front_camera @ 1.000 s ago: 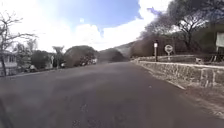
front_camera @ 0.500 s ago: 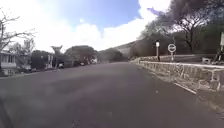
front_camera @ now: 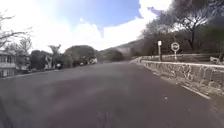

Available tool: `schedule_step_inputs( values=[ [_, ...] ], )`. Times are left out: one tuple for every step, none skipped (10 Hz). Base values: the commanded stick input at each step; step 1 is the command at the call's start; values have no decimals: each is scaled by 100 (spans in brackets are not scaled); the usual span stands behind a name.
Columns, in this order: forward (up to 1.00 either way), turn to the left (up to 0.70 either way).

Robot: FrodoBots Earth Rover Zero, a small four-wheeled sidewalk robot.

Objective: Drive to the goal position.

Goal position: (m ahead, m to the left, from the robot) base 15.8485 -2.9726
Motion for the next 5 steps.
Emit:
schedule_step_inputs(
  values=[
    [70, 0],
    [70, 0],
    [70, 0],
    [70, 0],
    [70, 0]
  ],
)
